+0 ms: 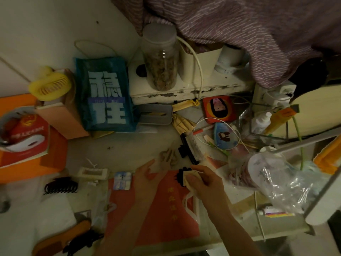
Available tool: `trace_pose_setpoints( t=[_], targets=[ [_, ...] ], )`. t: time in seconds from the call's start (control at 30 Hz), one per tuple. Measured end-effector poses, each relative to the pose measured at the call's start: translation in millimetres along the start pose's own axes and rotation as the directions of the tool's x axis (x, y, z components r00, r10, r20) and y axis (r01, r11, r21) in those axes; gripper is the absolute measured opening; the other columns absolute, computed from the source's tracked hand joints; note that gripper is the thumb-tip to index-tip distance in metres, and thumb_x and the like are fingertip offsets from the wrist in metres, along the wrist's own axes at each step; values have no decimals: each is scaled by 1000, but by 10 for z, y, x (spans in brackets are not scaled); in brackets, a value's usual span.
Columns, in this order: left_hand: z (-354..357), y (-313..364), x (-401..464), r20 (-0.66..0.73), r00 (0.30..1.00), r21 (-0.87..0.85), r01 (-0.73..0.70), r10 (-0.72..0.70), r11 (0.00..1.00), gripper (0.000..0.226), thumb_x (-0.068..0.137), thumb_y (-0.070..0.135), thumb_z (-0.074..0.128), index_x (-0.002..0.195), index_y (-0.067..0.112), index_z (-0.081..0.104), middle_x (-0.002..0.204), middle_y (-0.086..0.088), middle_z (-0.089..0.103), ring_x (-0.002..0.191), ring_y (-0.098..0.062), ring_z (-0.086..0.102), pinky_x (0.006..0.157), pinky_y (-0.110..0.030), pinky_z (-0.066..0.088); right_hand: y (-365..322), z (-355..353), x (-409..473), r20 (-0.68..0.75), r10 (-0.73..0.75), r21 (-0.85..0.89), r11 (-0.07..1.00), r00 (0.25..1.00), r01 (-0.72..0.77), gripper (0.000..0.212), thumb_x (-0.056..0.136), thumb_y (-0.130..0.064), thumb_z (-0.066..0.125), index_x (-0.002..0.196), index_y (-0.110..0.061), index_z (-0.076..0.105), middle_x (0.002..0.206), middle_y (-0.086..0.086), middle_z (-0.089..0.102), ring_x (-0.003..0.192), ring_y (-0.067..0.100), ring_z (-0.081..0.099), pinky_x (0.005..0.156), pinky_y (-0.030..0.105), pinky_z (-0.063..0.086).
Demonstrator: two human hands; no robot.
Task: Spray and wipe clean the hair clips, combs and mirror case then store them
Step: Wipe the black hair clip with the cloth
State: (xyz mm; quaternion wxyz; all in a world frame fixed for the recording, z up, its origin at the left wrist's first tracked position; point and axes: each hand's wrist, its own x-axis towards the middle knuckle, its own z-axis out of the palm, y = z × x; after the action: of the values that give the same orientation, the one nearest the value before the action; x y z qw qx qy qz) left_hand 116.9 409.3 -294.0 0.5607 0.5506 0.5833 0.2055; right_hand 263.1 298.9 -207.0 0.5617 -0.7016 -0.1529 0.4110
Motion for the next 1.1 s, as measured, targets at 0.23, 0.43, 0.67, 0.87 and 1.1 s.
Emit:
trace_pose_setpoints(
  t=[0.23, 0.43, 0.67, 0.87, 1.1],
  targets=[
    [-675, 156, -334, -80, 996, 63, -32, 37, 997, 52, 86, 15, 69, 133, 27, 48, 127, 10, 46, 115, -9, 44, 93, -22, 43, -97, 424, -259, 122, -36, -65, 997, 992, 44, 20, 83, -8, 70, 101, -17, 68, 84, 0, 70, 74, 4, 67, 64, 20, 54],
    [-1347, 128, -484, -269, 961, 30, -50, 57, 998, 46, 80, 15, 76, 122, 13, 58, 116, 1, 53, 111, -16, 49, 96, -33, 40, -69, 959, -452, 218, -17, -104, 994, 976, 40, 20, 83, -13, 71, 99, -25, 68, 82, -11, 72, 77, 2, 68, 61, 15, 52],
    [-2325, -209, -245, -247, 968, 69, -20, 37, 997, 53, 77, 27, 78, 124, 16, 56, 120, 5, 46, 109, -9, 44, 92, -25, 36, 13, 1815, -648, 220, -36, -78, 995, 975, 54, 20, 83, -2, 69, 90, -21, 67, 71, -7, 72, 66, 1, 66, 56, 14, 49],
    [-3068, -473, 66, -131, 991, 59, -26, 34, 998, 55, 72, 17, 83, 122, 9, 60, 123, -6, 57, 113, -20, 54, 98, -32, 43, 175, 2516, -905, 97, -45, -178, 982, 994, 62, 21, 84, -8, 70, 85, -29, 67, 57, -1, 62, 58, 8, 58, 53, 26, 46],
    [-3553, -606, 328, 50, 978, 84, -204, 200, 975, 42, 69, 11, 84, 103, 27, 66, 102, 11, 65, 96, 1, 59, 80, -10, 45, 296, 3013, -1176, 16, 24, -197, 980, 1000, -20, 18, 84, -13, 71, 102, -13, 68, 64, 15, 59, 59, 13, 56, 52, 19, 47]
  ],
)
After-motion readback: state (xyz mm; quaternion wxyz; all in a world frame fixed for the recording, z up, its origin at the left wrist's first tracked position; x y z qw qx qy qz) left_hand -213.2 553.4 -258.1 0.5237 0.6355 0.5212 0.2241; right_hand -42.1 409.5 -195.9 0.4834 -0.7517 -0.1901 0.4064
